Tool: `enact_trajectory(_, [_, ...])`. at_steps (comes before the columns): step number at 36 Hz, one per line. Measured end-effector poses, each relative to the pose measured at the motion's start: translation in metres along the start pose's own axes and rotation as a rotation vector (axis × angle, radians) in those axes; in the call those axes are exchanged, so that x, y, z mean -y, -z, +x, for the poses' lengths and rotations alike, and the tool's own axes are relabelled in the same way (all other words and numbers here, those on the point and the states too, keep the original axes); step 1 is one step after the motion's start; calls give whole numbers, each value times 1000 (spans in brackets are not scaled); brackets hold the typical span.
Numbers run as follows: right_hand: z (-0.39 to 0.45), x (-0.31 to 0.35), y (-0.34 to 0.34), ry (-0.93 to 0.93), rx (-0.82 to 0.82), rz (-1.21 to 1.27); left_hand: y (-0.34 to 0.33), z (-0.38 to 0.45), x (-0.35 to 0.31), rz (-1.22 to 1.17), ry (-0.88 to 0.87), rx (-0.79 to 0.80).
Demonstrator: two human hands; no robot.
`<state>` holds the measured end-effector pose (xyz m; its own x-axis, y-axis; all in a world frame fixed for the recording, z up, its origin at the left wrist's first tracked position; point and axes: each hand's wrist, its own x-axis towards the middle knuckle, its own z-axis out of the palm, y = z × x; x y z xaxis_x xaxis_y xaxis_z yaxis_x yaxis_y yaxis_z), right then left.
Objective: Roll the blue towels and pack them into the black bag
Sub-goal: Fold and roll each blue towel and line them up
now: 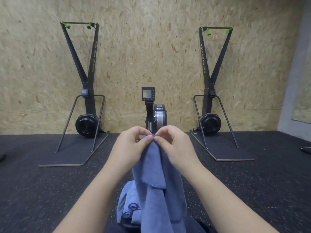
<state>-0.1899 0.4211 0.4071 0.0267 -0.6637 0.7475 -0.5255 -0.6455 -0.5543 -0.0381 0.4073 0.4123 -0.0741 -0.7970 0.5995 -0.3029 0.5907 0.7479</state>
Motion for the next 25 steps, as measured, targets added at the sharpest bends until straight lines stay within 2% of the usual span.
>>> enact_trajectory(9, [-1, -17, 12, -65, 48, -134, 11, 5, -10, -35, -55, -77])
enact_trajectory(15, [-2, -29, 27, -90, 71, -247, 20, 9, -12, -39, -76, -195])
enact_trajectory(25, [-3, -38, 50, -232, -12, -393, 32, 13, -16, -63, -61, -296])
